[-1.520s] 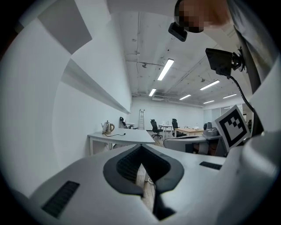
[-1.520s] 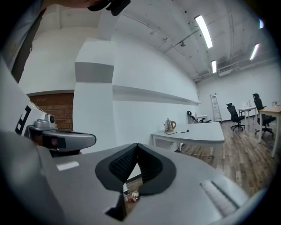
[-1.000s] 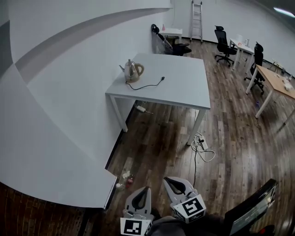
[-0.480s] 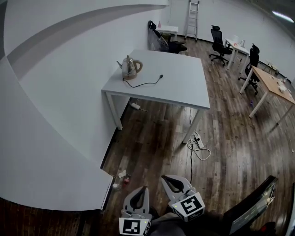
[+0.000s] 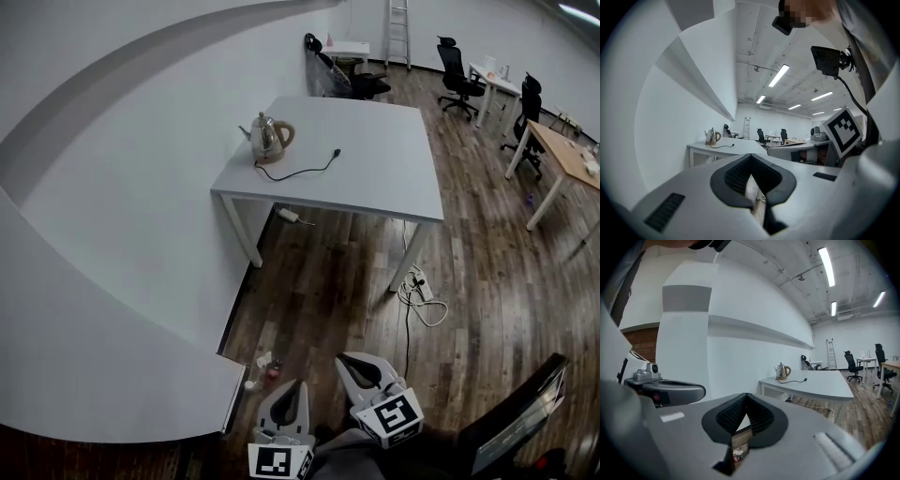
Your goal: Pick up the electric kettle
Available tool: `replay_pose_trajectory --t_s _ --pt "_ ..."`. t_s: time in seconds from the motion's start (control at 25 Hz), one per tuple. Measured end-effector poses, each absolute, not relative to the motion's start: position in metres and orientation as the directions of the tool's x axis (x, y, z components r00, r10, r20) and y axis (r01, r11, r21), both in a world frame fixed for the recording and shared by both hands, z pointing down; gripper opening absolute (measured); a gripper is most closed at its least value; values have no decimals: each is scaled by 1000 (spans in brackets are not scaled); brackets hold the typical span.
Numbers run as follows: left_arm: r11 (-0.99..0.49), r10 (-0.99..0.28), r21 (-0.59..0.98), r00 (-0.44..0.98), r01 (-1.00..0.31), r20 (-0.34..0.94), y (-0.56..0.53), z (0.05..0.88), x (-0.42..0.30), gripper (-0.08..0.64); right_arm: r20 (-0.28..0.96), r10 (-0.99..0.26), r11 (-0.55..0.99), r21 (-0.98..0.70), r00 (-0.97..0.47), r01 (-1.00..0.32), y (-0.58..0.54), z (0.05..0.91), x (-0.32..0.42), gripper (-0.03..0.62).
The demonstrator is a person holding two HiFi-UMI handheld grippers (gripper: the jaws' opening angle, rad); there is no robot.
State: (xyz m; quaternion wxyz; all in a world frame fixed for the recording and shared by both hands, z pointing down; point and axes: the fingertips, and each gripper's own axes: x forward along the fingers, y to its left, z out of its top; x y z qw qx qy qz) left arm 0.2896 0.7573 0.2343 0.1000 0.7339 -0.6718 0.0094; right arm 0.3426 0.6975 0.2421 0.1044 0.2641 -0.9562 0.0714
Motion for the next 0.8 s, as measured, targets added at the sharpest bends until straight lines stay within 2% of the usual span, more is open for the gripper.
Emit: replay_pose_trajectory --t_s 0.28,0.6,0.8 --pt "-84 -970 112 107 -990 218 696 242 299 -2 238 -488 841 -129 -840 -526 633 250 354 0" --pt "-130 -959 65 142 -989 246 639 239 323 -2 170 -505 830 -173 -847 -530 569 244 368 0" --pt "-65 -961 57 78 -996 266 623 238 304 -2 182 -486 833 -199 -855 -516 552 249 360 0"
